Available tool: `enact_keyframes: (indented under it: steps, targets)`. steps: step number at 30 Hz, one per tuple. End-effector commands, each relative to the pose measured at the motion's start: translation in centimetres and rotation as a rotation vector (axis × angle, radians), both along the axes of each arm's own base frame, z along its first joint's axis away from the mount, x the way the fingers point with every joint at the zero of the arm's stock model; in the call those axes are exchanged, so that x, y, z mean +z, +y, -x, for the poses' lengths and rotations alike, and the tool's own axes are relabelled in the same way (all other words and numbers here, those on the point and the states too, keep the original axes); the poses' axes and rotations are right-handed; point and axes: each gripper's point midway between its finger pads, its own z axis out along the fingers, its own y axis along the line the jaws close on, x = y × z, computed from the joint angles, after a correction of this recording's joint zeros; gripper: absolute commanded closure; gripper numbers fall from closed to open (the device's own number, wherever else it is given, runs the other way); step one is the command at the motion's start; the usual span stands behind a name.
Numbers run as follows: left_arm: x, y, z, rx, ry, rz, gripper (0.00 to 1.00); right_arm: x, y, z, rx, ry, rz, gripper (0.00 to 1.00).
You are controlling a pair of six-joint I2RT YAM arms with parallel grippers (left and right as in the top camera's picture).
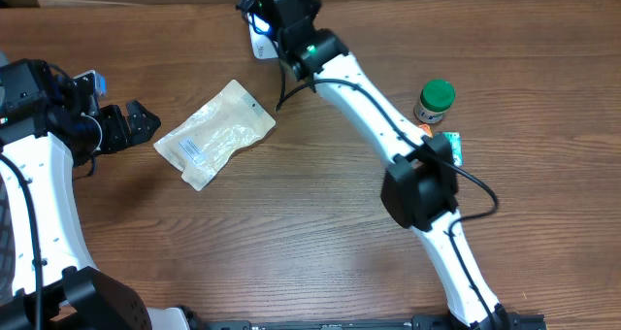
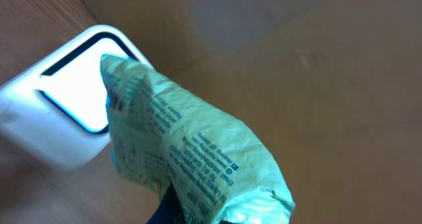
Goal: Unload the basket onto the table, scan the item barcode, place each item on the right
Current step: 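Carry the wipes packet back right toward the jar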
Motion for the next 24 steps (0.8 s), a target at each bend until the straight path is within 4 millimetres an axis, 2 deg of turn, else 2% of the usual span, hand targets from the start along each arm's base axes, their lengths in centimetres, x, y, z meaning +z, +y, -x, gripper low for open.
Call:
enact_keyframes:
  steps: [1,5,10,12,18,24]
  targets:
    - [0.4,-0.3,-0.2,0.000,-0.013,0.003,0.00,11.6,-1.6,4.5,-0.096,-0.027,-0.394,0.96]
    - [0.4,-0.3,-0.1,0.000,-0.013,0.003,0.00,11.7,-2.6,10.0,-0.082,0.235,-0.543,0.96]
    - [0.4,-0.3,-0.2,0.000,-0.013,0.003,0.01,10.2,-5.3,15.0,-0.084,0.543,-0.634,0.96]
    - [0.4,-0.3,-0.1,0.000,-0.013,0.003,0.00,8.7,-6.9,16.2,-0.119,0.655,-0.640,0.96]
    - [0.4,-0.3,-0.1,0.000,-0.013,0.003,0.01,4.2,-12.1,17.7,-0.299,0.833,-0.580,0.96]
    - [0.4,-0.3,-0.1,0.000,-0.013,0.003,0.00,-0.4,-15.6,19.5,-0.435,0.986,-0.519,0.96]
